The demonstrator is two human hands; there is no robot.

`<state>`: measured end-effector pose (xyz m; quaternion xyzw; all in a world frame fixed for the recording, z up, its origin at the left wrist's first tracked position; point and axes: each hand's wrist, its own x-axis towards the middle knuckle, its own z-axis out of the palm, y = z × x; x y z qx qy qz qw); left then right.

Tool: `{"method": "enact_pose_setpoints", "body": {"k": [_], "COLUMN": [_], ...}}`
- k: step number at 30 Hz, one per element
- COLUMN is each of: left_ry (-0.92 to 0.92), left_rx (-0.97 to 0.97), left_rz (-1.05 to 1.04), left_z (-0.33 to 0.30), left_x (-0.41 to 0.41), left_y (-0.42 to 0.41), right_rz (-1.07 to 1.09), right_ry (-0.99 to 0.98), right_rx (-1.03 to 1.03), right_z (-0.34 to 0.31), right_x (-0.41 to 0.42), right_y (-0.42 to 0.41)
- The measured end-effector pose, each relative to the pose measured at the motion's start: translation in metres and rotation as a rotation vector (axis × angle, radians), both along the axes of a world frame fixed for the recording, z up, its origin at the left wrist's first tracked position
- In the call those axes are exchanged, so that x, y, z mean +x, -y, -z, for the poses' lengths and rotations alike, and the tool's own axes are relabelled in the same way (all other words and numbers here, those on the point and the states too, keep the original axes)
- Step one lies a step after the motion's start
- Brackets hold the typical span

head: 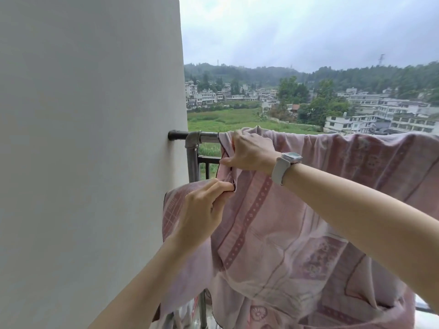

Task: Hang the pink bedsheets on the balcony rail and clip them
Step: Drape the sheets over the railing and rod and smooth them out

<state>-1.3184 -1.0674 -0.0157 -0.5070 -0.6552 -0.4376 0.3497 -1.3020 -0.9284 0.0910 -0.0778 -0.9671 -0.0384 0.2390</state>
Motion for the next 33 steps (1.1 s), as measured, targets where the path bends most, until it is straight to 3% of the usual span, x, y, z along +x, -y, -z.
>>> {"method": "enact_pose_setpoints", "body": {"k": [2,4,6,10,12,15,22,25,29,31,33], "left_ry": [0.048,0.155,0.242,0.189,0.202,0.268,0.186,0.168,0.277,0.186,0.044], "left_rx": [-0.031,-0.023,-0.03,-0.082,-0.027,-0.01,-0.391,-0.284,-0.084,-0.071,-0.178], "left_rz": [0.032,0.059,0.045,-0.026,-0.113,-0.111,-0.012,0.054,0.05,0.011,-0.052], "left_z": [0.0,-0.004,-0.009,-0.021,-0.038,-0.072,-0.084,-0.078,-0.09,-0.096,-0.102], "left_x": [-0.001,-0.003,-0.007,-0.013,-0.015,-0.011,0.017,0.055,0.081,0.088,0.101], "left_y": [0.004,0.005,0.003,-0.016,-0.034,-0.066,-0.154,-0.183,-0.214,-0.229,-0.247], "right_rz": [-0.009,-0.017,-0.052,-0.103,-0.095,-0.031,0.067,0.1,0.141,0.138,0.155], "right_ry": [-0.021,-0.091,-0.218,-0.516,-0.628,-0.671,-0.727,-0.64,-0.569,-0.564,-0.566], "right_rx": [0.023,-0.094,-0.405,-1.132,-1.274,-1.074,-0.718,-0.566,-0.436,-0.452,-0.449], "right_z": [-0.005,-0.012,-0.018,-0.029,-0.042,-0.058,-0.07,-0.064,-0.047,-0.046,-0.049], "right_x": [0.0,-0.002,-0.004,0.005,0.016,0.041,0.115,0.141,0.169,0.185,0.201], "right_y": [0.006,0.002,-0.014,-0.059,-0.082,-0.114,-0.188,-0.217,-0.259,-0.283,-0.305]}}
